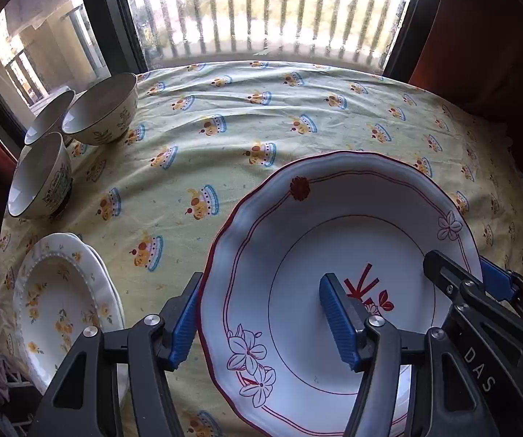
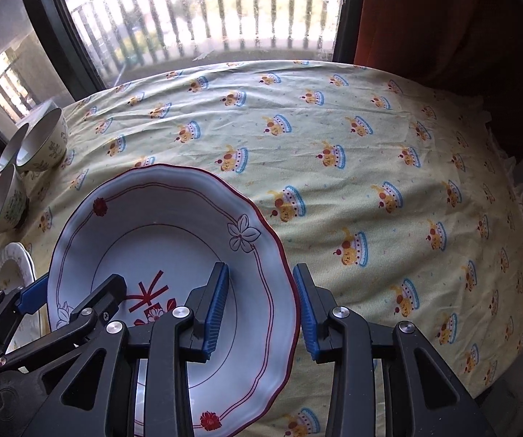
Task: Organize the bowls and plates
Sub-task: 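Carry the red-trimmed dish over the plate stack and lower it on top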
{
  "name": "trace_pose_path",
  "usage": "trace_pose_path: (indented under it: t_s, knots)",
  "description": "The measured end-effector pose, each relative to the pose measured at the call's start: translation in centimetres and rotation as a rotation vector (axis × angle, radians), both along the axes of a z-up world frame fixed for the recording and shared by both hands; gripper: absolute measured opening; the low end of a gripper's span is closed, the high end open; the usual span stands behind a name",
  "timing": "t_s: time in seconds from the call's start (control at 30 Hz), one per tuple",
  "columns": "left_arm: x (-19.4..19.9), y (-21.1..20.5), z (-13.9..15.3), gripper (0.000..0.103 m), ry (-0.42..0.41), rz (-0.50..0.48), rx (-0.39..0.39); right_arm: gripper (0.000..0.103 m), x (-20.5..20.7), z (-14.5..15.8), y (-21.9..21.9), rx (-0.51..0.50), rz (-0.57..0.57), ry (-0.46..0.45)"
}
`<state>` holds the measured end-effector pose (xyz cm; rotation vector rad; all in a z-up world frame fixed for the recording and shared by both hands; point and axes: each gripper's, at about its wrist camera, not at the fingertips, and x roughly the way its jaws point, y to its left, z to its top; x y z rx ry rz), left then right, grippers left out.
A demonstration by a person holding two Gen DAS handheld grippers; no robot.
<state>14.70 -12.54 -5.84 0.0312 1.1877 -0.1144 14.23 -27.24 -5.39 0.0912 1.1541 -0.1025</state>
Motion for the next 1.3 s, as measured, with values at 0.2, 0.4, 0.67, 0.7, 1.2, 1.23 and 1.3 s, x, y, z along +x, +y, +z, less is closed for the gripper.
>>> trace_pose_path:
  t_s: [0.2, 0.4, 0.67, 0.7, 1.2, 1.23, 1.3]
  knots:
    - [-1.4, 4.5, 0.8, 0.064, -0.005, 0.003, -0.016, 0.04, -1.5, 1.3, 4.4, -0.011, -0.007, -0.015]
    - [-2.6, 9.2, 1.6, 0.064, -0.025, 0.019, -0.026, 0.04, -2.7, 2.4, 9.2, -0.016, 0.003, -0.04]
    - [-3.3, 15.4, 1.1, 0.064, -0.037, 0.06, -0.031, 0.04, -3.4, 2.5, 15.5, -0.017, 0.034, -0.06]
    - [-3.4, 16.2, 1.0, 0.064, -0.036, 0.065, -0.032, 0.04, -3.5, 2.4, 16.2, -0.017, 0.039, -0.061]
    - [-3.3, 23.8, -2.8, 0.064, 0.051, 0.143, -0.039, 0.04, -2.2, -1.2, 25.2, -0.044, 0.126, 0.021]
    - [-3.2, 24.0, -3.0, 0.064, 0.056, 0.145, -0.039, 0.04, -2.0, -1.4, 25.5, -0.046, 0.128, 0.028]
    - [-3.2, 24.3, -3.4, 0.063, 0.064, 0.147, -0.039, 0.04, -1.8, -1.9, 26.0, -0.051, 0.133, 0.04]
